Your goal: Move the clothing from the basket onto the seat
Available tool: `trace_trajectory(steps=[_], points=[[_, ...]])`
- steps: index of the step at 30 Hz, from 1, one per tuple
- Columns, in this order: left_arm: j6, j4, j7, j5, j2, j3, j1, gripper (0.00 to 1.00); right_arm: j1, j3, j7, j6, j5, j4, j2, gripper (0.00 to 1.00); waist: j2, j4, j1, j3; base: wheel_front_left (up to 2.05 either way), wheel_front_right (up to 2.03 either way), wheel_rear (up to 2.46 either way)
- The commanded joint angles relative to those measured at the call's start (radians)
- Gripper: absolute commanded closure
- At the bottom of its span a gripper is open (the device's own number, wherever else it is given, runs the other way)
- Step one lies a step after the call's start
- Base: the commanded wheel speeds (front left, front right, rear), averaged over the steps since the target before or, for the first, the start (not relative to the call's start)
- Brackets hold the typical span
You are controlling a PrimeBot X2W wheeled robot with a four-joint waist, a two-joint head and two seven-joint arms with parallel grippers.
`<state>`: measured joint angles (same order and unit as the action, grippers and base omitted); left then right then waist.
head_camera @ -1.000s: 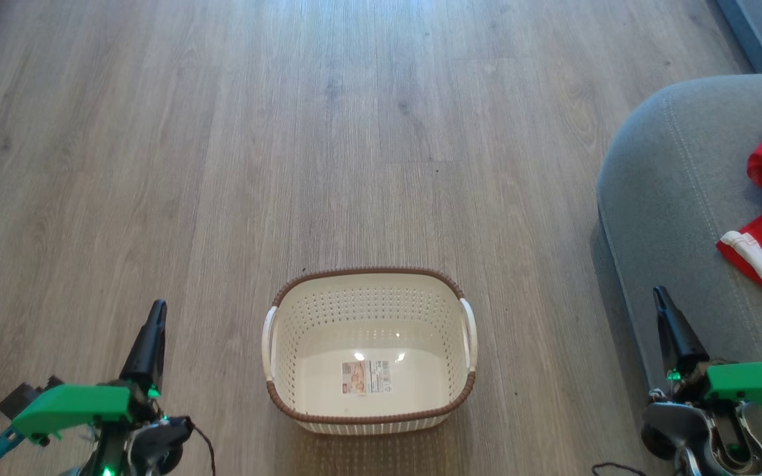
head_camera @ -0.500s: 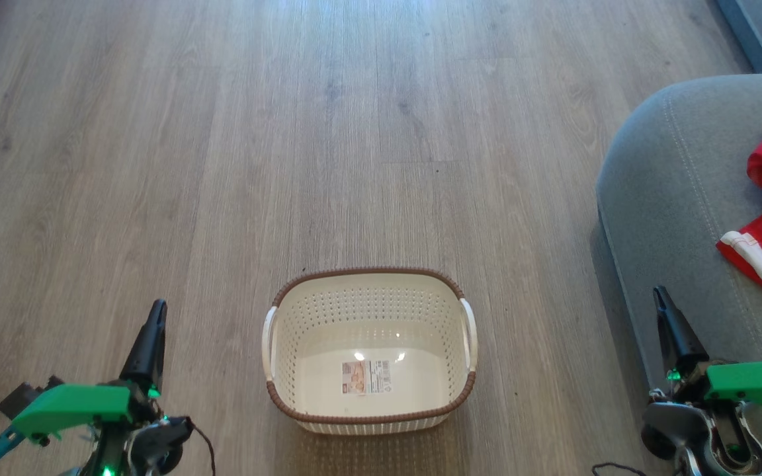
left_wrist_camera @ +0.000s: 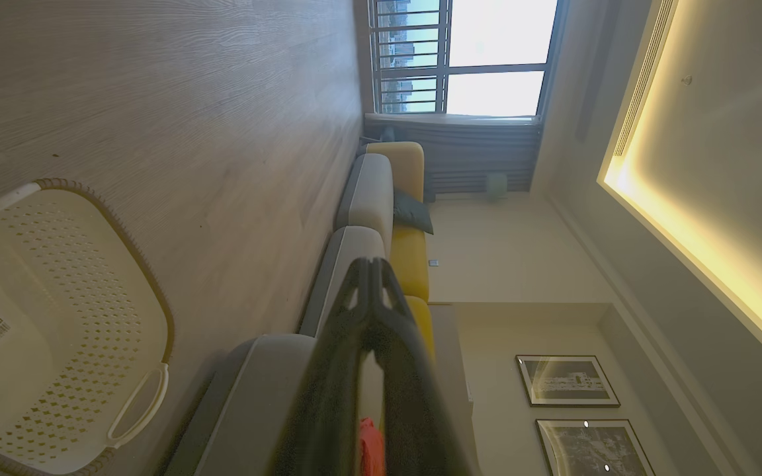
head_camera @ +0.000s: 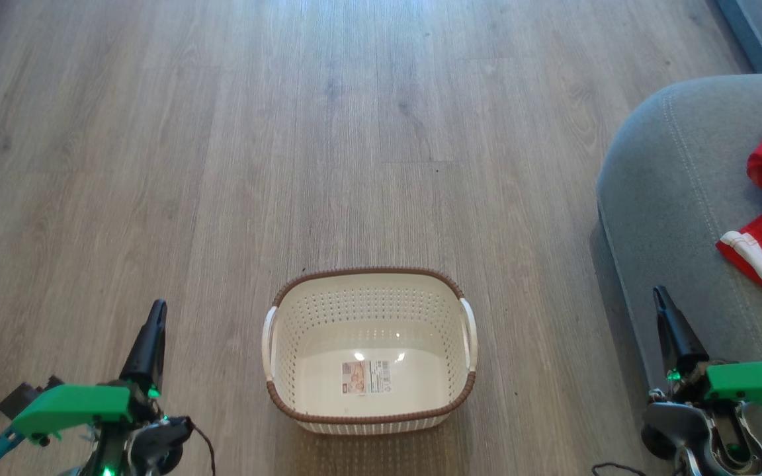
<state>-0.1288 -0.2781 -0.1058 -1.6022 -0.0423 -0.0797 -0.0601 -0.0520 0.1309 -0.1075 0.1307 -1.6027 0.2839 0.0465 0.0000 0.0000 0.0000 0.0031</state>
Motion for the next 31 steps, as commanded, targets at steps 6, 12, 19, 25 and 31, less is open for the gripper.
trace_trajectory(steps=[6,12,19,25,31], points=[[-0.002,0.033,-0.007,-0.007,-0.008,-0.034,-0.048,1.00,-0.056,-0.017,-0.006,0.000,-0.006,-0.039,0.004,1.00,0.0000,0.000,0.0000,0.000,0.00,0.00,0.00],[-0.002,0.033,-0.007,-0.007,-0.008,-0.034,-0.048,1.00,-0.056,-0.017,-0.006,0.000,-0.006,-0.039,0.004,1.00,0.0000,0.000,0.0000,0.000,0.00,0.00,0.00],[-0.002,0.033,-0.007,-0.007,-0.008,-0.034,-0.048,1.00,-0.056,-0.017,-0.006,0.000,-0.006,-0.039,0.004,1.00,0.0000,0.000,0.0000,0.000,0.00,0.00,0.00],[-0.002,0.033,-0.007,-0.007,-0.008,-0.034,-0.048,1.00,-0.056,-0.017,-0.006,0.000,-0.006,-0.039,0.004,1.00,0.0000,0.000,0.0000,0.000,0.00,0.00,0.00],[-0.002,0.033,-0.007,-0.007,-0.008,-0.034,-0.048,1.00,-0.056,-0.017,-0.006,0.000,-0.006,-0.039,0.004,1.00,0.0000,0.000,0.0000,0.000,0.00,0.00,0.00]])
